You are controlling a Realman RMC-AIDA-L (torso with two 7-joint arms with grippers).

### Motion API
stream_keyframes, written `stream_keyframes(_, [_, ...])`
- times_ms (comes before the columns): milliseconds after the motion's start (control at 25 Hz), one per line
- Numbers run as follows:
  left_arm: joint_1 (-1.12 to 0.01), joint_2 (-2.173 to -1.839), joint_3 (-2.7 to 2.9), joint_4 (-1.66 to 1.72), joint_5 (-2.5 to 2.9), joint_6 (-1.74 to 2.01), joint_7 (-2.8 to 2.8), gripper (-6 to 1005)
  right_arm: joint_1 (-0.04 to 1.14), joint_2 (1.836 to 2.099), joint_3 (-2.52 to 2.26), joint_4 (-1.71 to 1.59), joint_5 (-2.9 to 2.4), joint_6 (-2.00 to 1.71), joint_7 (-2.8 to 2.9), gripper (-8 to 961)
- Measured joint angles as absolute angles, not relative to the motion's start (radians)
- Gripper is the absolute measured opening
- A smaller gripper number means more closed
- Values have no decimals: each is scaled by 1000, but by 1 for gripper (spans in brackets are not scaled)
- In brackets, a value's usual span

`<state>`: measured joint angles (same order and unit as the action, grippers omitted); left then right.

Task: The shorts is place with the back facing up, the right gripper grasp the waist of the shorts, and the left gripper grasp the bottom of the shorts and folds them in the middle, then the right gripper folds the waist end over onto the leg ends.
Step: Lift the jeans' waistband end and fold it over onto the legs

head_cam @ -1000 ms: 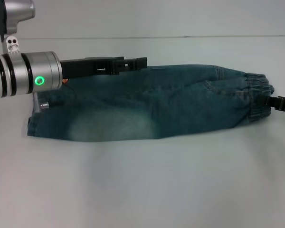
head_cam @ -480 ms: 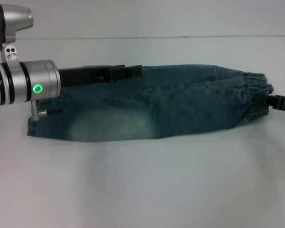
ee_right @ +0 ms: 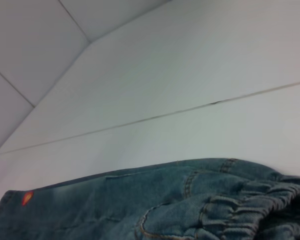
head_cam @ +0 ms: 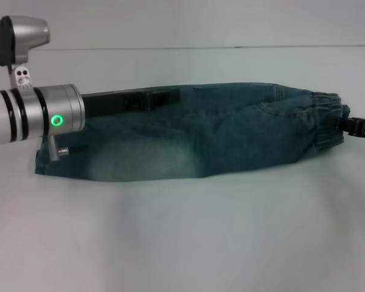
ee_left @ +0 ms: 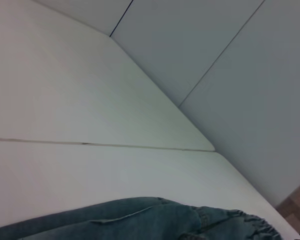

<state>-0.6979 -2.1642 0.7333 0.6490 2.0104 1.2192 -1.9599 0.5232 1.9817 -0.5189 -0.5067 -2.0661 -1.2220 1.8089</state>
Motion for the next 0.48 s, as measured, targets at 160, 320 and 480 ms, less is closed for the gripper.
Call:
stream_keyframes(160, [-705, -2167, 740, 620, 2010, 1182, -1949, 297, 522, 1982, -518, -516, -2066, -1231, 1809, 63])
stream_keyframes(320, [-717, -2168, 789, 591, 2009, 1140, -1950, 152, 522, 1981, -519, -520, -2066, -1238, 1810, 64])
stream_keyframes(480, [-735, -2172, 830, 548, 2003, 1059, -1953, 46, 523, 1980, -518, -545, -2066, -1270, 1819, 65])
